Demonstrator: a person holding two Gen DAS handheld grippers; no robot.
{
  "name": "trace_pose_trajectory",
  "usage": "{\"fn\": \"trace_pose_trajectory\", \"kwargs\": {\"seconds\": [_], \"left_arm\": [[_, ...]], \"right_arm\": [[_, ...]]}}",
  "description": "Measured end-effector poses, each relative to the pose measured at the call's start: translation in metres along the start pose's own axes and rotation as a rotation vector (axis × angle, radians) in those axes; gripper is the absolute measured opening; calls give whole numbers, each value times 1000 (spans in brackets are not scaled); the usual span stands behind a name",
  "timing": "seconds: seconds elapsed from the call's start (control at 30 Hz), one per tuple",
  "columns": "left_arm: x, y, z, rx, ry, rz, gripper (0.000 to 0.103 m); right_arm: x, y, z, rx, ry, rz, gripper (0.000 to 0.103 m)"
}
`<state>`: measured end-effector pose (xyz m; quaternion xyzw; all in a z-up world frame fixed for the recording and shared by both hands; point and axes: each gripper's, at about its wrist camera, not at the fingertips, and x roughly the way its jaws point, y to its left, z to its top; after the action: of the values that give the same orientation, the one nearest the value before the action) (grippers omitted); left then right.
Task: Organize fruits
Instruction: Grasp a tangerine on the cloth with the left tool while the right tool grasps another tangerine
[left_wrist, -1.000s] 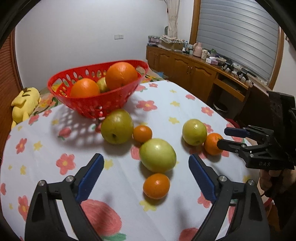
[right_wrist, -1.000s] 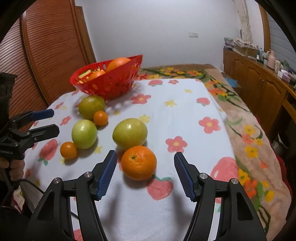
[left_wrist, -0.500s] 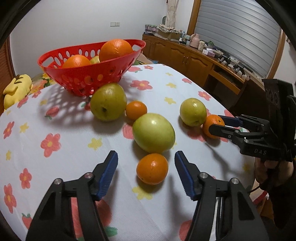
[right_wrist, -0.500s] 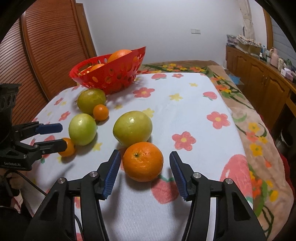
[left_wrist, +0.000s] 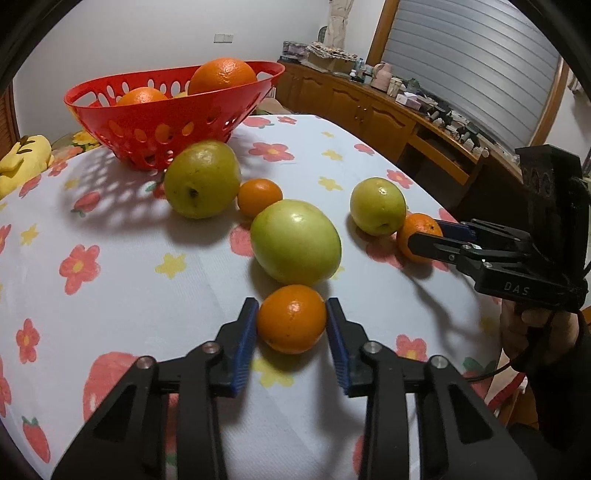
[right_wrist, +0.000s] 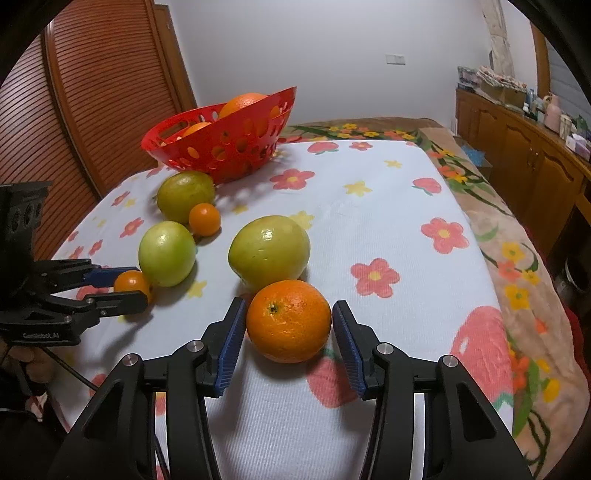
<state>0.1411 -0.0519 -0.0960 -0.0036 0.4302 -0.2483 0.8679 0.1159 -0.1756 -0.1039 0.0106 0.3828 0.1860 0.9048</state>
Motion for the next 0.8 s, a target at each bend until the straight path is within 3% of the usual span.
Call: {"fn": "trace_pose_trajectory", "kwargs": {"seconds": [0.8], "left_arm": [[-38,18,13,-44,-119,60,34]], "right_arm": [[-12,13,6,-52,-23,14,45]]}}
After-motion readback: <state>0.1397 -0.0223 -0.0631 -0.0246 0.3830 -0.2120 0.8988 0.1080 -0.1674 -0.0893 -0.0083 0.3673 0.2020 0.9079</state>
